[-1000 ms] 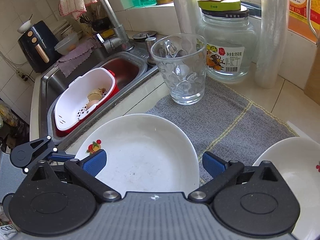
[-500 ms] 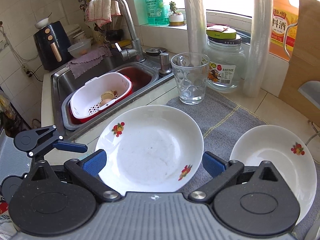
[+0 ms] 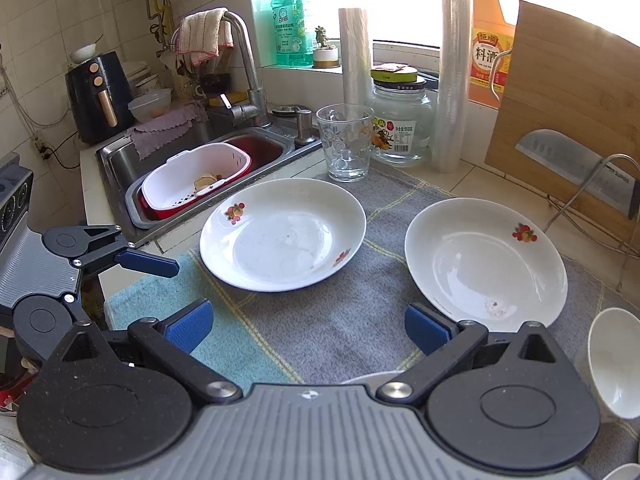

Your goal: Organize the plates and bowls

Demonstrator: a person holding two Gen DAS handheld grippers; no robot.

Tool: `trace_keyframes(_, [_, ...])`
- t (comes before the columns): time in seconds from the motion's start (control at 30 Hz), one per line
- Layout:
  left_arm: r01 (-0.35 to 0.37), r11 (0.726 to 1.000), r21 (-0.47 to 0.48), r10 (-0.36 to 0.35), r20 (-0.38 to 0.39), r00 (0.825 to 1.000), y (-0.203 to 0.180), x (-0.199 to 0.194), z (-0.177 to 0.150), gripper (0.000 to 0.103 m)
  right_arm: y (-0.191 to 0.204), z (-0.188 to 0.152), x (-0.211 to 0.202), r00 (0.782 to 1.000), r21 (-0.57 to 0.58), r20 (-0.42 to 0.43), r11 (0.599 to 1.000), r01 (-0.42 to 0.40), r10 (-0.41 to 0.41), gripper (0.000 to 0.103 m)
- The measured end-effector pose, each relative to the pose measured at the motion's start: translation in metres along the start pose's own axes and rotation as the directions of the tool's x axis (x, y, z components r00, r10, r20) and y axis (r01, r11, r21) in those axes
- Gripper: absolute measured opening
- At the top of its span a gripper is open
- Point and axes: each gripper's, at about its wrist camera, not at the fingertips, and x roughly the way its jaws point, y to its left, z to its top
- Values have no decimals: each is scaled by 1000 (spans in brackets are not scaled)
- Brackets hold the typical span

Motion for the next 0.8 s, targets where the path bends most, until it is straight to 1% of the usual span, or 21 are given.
trace_keyframes(0.1, [12,1000,-4,-12,10,1000,-11,-3,-1,102,-1,-15,-13,1000,14,11,1000,28,-28,103])
trace_keyframes(0.33, [3,1000,1,-3,34,999,-33,-6,6,102,-7,-51,-43,997,46,18,996,73,-74,103])
trace_keyframes(0.43, [9,1000,24,-10,21,1000,-45,-4,12,102,-11,-67,-58,995,55,25,994,99,-100,103])
trace_keyframes(0.57, [3,999,50,-5,36,999,-62,-7,14,102,-16,-88,-78,992,71,30,990,124,-126,103])
trace_keyframes(0.67, [-4,999,51,2,46,999,-72,-9,16,102,-17,-105,-89,990,72,28,988,138,-140,103])
trace_keyframes(0.8, [-20,999,39,18,40,999,-81,-9,18,102,-21,-126,-97,991,78,2,988,135,-135,103])
